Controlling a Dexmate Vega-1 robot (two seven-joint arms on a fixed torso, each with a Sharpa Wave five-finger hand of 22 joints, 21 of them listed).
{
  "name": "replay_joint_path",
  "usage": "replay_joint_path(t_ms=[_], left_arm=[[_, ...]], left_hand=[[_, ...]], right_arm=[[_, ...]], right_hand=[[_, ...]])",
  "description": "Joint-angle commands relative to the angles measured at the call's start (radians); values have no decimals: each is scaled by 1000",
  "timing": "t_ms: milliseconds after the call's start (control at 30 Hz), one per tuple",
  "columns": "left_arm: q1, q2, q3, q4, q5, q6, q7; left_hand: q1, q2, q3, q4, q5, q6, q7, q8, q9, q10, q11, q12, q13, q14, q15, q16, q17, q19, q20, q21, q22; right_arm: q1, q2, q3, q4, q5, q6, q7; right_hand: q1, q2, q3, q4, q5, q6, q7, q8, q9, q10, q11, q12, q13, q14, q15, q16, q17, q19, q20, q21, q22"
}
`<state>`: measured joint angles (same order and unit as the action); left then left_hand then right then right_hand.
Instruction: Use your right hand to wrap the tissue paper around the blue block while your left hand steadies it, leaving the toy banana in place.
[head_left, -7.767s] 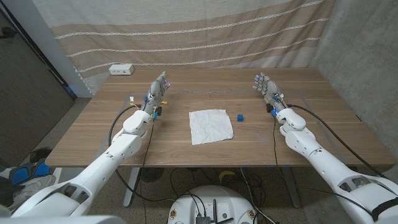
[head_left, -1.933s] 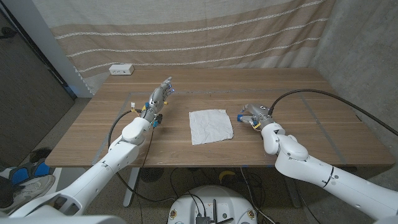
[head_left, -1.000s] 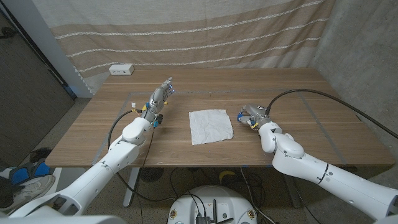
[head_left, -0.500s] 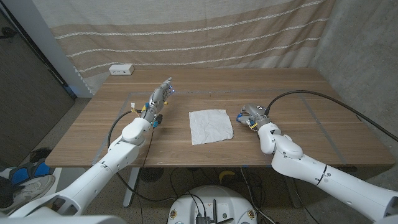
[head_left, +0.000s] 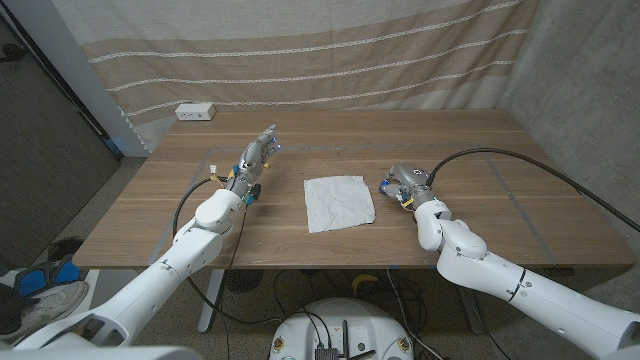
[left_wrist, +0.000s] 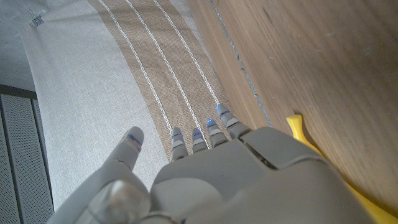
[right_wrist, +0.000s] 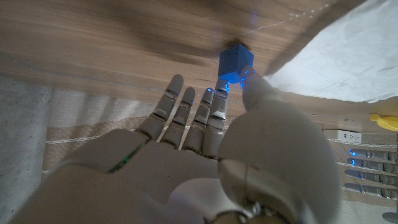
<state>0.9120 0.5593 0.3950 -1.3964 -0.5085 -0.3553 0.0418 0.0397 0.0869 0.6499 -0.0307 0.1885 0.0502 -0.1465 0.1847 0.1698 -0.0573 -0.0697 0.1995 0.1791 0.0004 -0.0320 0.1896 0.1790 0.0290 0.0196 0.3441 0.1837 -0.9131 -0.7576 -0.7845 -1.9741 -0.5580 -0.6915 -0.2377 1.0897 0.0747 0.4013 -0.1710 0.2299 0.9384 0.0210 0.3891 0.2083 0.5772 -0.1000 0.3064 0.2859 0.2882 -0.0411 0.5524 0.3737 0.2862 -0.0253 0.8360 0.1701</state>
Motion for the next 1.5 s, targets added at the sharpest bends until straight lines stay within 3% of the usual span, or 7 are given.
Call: replay_joint_path(t_ms=[33, 1200, 1500], left_arm=[[1, -5, -1, 8, -4, -9, -4], [4, -1, -6, 17, -11, -22, -17], [11, 6, -9, 10, -13, -16, -16]], left_hand=[[-12, 22, 2, -2, -3, 7, 0, -2, 4, 6, 1, 0, 3, 8, -18, 7, 5, 5, 4, -3, 6], [-14, 22, 4, -4, -3, 7, 0, -3, 4, 7, 1, 0, 3, 9, -18, 5, 5, 7, 5, -7, 6], [-14, 22, 4, -5, -3, 7, -1, -3, 4, 6, 1, -1, 3, 9, -18, 4, 5, 7, 5, -9, 6]], right_arm=[[-25, 1, 22, -14, -9, 42, -48], [-52, 21, 52, -25, -14, 205, -82], [-52, 20, 48, -28, -29, 236, -58]], right_hand=[[2, 14, 2, 7, 9, 27, -27, 9, 47, 14, -1, 5, 3, 12, -154, 3, 2, 7, -2, 5, 5], [-3, 17, 1, 11, 9, 21, -28, 19, 55, 18, -3, 8, 13, 24, -155, -4, 4, 12, -4, 6, 6], [-4, 18, 2, 11, 10, 23, -28, 21, 55, 22, -1, 9, 14, 25, -156, -6, 5, 13, -4, 6, 6]])
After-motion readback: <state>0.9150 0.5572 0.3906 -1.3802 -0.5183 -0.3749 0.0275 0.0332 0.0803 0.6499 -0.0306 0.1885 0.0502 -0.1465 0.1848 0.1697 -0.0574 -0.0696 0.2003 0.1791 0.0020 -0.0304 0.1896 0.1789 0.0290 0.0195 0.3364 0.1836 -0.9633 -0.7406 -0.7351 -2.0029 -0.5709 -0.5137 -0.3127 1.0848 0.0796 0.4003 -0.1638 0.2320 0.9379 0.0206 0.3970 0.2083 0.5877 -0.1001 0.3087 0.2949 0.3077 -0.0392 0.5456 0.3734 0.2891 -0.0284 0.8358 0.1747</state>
